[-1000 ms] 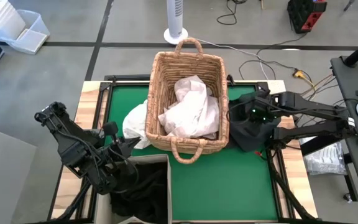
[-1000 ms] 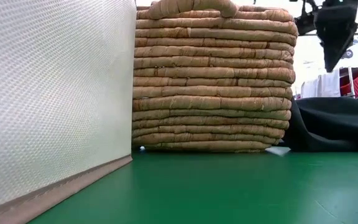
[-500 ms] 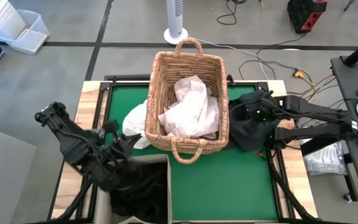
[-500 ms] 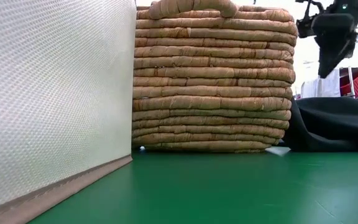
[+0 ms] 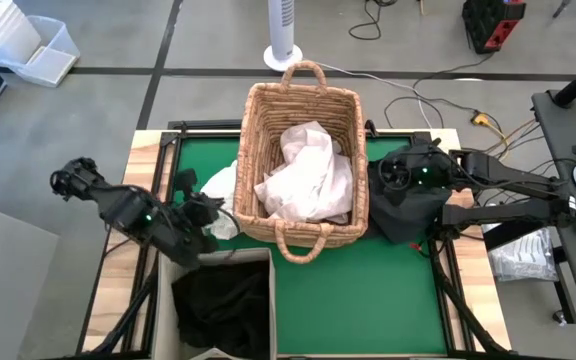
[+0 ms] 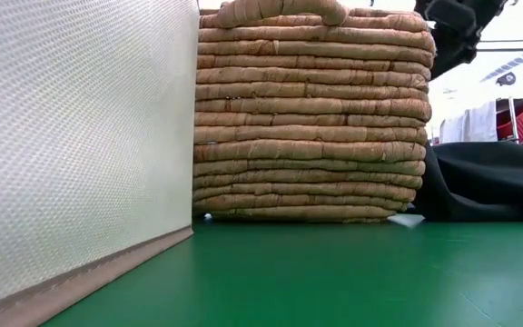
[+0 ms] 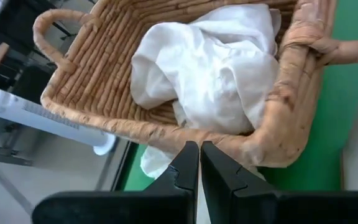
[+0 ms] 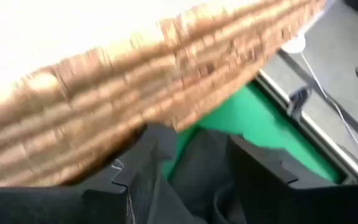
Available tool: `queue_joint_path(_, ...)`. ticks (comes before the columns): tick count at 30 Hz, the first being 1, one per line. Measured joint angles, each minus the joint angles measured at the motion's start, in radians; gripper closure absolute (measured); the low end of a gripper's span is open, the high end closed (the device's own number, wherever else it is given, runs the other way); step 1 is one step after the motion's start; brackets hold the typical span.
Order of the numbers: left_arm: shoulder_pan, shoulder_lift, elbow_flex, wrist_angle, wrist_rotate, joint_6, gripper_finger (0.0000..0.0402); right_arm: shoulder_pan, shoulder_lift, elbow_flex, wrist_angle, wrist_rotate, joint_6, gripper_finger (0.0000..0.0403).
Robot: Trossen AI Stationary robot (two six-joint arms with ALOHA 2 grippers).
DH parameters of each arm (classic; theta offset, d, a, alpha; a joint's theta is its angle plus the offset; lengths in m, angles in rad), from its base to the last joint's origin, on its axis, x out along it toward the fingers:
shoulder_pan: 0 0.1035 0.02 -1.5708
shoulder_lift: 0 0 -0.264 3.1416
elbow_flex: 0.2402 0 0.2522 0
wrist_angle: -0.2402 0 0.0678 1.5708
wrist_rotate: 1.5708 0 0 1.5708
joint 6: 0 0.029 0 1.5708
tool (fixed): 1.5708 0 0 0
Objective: Sort clothes
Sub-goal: Put the white shirt into the brown laundry bin
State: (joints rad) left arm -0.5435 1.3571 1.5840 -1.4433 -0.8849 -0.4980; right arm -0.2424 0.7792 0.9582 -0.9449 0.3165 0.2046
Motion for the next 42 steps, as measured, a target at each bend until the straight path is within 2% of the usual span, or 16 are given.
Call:
queue_joint_path(4,0.02,-0.083,-0.048,0.004,0.008,0.0,0.0401,0.0,0.002,-0.003,0.055,0.0,-0.044,0.022)
queue_joint_path(10,0.082,-0.243,-0.202,0.088,0.024,0.005,0.0401,0.0,0.002,-0.004,0.099,-0.001,-0.069,0.022)
queue_joint_path(16,0.206,-0.38,-0.337,0.193,0.125,0.114,0.0401,0.0,0.002,-0.004,0.128,-0.001,-0.074,0.022)
queue_joint_path(22,0.384,-0.473,-0.412,0.276,0.285,0.227,0.0401,0.0,0.015,-0.005,0.159,-0.001,-0.075,0.0226)
queue_joint_path(28,0.553,-0.494,-0.461,0.351,0.417,0.367,0.0402,0.0,0.04,-0.005,0.182,-0.001,-0.075,0.024)
queue_joint_path(36,0.741,-0.469,-0.464,0.356,0.545,0.535,0.0402,0.0,0.083,-0.005,0.215,-0.001,-0.111,0.0262)
queue_joint_path(42,0.875,-0.447,-0.475,0.361,0.796,0.637,0.0401,0.0,0.093,-0.005,0.229,-0.001,-0.141,0.027)
